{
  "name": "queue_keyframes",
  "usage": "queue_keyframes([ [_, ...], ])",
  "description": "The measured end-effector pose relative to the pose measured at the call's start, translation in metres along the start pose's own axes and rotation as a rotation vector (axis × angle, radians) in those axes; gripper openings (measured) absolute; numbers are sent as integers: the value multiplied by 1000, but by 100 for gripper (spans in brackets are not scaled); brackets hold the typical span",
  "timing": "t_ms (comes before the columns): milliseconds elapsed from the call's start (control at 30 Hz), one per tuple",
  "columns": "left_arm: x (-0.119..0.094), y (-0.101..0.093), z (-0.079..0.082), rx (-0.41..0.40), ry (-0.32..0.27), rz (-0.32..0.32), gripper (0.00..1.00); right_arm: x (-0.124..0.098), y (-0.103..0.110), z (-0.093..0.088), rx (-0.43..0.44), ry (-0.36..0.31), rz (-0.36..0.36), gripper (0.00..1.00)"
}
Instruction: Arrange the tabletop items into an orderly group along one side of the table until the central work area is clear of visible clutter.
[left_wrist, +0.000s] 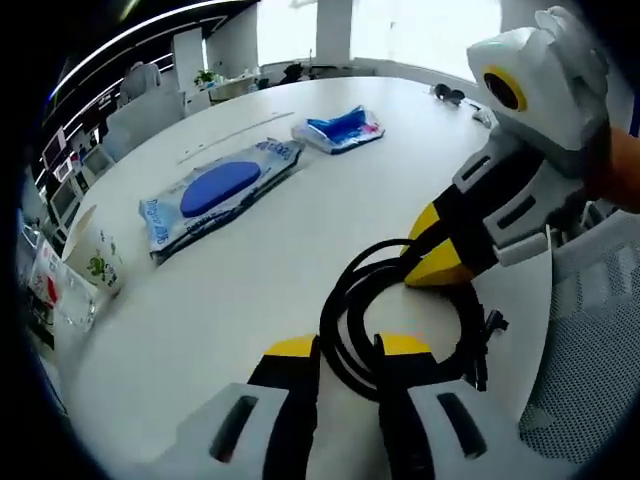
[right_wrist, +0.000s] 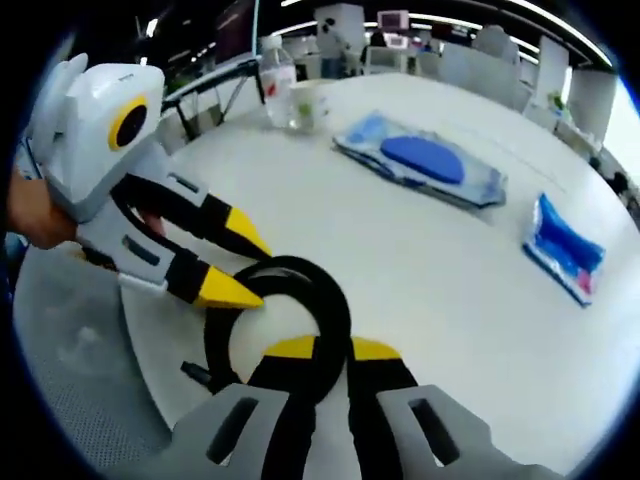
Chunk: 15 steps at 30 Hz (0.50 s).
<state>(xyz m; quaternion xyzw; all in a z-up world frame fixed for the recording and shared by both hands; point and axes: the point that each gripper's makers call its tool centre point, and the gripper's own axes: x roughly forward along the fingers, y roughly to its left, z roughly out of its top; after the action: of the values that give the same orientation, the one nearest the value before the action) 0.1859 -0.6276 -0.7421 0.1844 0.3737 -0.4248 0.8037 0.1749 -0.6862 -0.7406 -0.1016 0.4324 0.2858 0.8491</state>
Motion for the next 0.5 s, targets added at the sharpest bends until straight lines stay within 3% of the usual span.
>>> queue_keyframes([
  [200, 0, 3, 2, -48, -1, 4, 16, -1, -5, 1, 11, 8, -5, 3],
  [500, -2, 10, 17, -65, -49, 21, 13, -11, -13, 13, 17, -43, -33, 3],
])
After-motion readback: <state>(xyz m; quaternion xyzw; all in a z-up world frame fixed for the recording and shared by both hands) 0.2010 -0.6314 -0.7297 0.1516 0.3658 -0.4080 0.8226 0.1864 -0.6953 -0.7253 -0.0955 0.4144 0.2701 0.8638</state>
